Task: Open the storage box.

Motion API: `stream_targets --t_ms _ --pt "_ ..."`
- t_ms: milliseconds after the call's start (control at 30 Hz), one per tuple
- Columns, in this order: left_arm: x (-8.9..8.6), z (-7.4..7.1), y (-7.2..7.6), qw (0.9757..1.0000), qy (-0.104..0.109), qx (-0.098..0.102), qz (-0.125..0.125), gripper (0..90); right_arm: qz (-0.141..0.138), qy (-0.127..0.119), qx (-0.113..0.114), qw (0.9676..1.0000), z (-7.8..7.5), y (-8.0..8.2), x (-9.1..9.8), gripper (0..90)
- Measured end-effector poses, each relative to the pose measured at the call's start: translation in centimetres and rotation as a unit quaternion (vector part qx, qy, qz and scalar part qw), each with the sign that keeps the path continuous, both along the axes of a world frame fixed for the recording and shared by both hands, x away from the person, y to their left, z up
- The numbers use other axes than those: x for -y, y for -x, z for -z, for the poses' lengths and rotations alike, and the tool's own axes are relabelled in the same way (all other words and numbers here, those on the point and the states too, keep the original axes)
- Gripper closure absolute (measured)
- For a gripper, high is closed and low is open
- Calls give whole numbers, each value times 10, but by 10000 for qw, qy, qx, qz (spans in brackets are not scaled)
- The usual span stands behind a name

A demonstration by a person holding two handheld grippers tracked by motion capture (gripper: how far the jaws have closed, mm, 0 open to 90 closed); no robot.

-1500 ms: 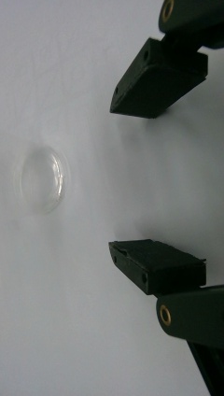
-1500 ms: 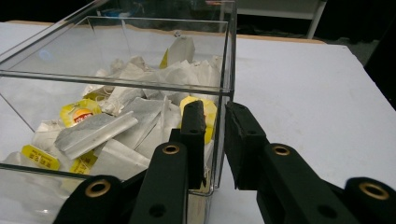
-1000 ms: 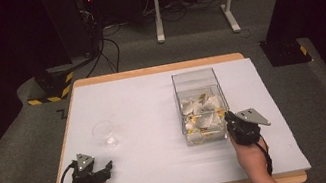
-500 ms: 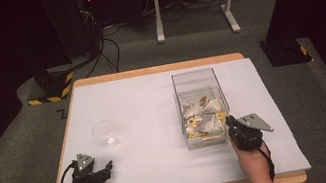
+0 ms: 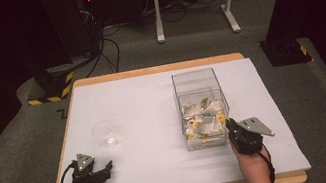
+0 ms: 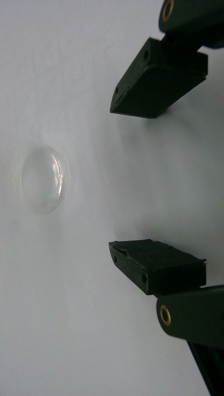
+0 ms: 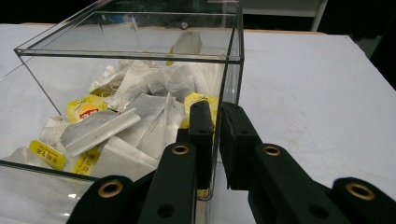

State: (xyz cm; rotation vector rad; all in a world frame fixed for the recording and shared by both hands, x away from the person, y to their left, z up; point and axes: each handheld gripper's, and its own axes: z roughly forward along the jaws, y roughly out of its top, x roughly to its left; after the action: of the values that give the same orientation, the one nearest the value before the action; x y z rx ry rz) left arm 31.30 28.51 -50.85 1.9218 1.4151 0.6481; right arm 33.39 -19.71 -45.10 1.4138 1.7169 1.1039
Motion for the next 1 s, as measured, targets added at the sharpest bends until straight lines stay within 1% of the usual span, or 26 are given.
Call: stream_targets --t_ms 433,733,1000 --pt "0 0 0 10000 -1 7 -5 282 -40 0 8 10000 1 7 2 835" --pt "0 0 0 10000 -5 7 -9 283 -95 -17 24 10000 2 17 7 844" --pt "0 0 0 10000 -6 5 -10 283 -135 -16 24 9999 3 25 8 842"
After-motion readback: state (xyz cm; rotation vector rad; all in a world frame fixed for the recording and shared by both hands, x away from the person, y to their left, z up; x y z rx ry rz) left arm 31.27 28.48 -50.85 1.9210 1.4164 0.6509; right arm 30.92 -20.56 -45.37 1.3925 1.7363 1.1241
